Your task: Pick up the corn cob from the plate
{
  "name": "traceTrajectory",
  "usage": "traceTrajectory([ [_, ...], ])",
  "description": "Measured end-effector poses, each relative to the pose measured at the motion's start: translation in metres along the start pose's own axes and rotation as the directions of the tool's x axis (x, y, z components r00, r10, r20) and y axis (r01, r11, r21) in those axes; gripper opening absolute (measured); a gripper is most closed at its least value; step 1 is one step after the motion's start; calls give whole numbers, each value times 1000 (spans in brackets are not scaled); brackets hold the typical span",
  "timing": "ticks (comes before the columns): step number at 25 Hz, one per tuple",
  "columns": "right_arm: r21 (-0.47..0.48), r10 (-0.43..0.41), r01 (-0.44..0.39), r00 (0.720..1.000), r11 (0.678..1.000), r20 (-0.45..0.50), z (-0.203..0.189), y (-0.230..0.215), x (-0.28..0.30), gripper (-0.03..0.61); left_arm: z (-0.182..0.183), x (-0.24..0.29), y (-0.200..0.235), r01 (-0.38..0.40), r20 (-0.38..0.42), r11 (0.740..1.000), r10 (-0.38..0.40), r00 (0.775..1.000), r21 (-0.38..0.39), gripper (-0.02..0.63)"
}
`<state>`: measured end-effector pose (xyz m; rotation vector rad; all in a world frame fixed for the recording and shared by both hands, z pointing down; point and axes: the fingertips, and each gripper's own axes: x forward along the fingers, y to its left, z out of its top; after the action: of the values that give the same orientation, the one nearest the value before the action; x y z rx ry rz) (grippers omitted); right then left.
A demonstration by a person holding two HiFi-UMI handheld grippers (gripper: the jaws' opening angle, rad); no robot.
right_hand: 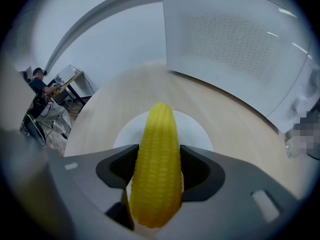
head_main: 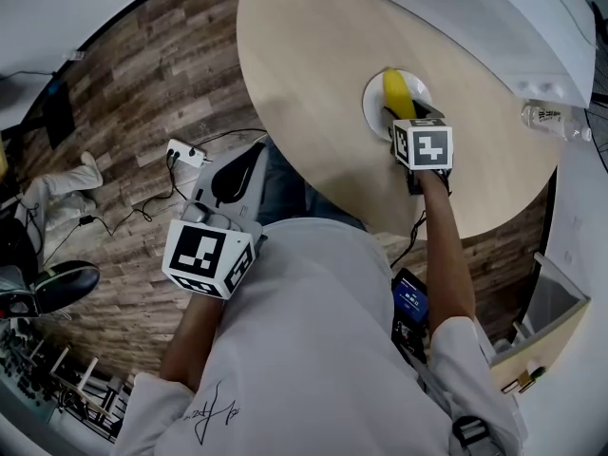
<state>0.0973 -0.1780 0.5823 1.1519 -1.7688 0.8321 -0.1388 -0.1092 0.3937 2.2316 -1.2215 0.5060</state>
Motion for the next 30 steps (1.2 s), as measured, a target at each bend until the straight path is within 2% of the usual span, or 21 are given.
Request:
traceTrajectory([
  [30,2,18,-18,1000,1000,23,-4,0,-12,268,3,-6,-10,0,19,1000,0,1000,4,-8],
])
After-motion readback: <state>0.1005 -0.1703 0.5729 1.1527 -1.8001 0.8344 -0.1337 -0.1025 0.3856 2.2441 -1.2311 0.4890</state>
